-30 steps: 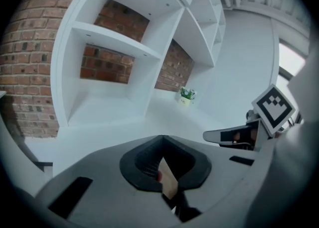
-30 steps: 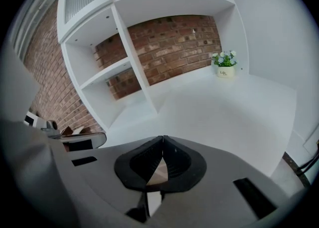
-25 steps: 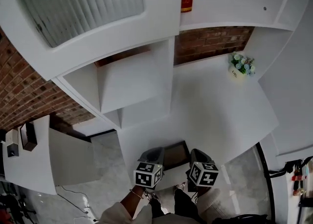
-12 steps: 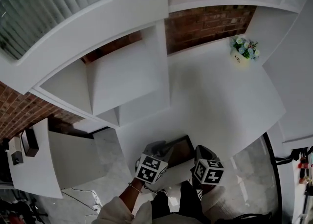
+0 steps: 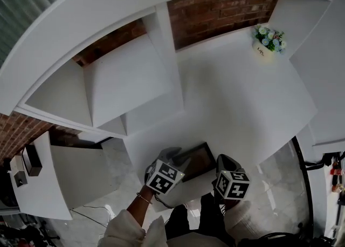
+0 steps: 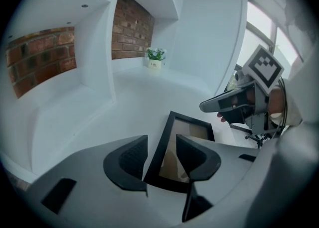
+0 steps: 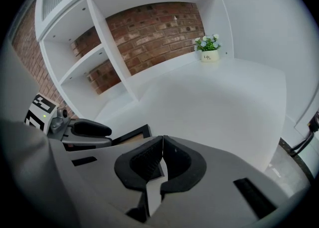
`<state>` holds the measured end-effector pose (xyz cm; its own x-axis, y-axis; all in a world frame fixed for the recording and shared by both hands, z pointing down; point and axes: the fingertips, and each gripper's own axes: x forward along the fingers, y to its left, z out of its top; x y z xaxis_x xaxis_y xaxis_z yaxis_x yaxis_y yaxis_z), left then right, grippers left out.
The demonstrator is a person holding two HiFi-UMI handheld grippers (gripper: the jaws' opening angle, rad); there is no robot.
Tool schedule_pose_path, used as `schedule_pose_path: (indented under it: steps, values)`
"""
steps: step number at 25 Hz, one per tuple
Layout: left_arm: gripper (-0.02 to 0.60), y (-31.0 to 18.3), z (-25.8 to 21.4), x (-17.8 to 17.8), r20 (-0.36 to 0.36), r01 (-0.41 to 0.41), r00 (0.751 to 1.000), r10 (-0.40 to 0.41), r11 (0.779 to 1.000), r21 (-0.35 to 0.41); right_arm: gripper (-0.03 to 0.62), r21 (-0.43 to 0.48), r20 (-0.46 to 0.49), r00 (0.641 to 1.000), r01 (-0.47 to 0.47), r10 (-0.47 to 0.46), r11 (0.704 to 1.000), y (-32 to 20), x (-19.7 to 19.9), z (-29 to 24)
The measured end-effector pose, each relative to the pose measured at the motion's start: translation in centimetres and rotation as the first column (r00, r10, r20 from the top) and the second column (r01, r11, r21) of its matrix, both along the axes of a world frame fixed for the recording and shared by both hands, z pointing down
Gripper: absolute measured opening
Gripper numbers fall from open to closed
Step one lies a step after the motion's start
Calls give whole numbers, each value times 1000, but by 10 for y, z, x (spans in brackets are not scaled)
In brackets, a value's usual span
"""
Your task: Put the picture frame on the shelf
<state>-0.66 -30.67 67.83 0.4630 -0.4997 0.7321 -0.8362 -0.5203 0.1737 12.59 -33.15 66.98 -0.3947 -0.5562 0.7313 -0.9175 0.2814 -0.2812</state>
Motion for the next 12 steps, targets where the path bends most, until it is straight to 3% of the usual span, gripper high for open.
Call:
schedule_pose_path:
  steps: [7, 12]
  values:
    - [183, 1, 13, 6, 24, -138, 990, 140, 988, -72, 25, -4, 8, 1000, -14, 14, 1000, -4, 6, 3]
    - [178, 2, 20, 6, -3, -175, 984, 176, 977, -119, 25, -12, 16, 1000, -22, 23, 1000, -6, 12, 7]
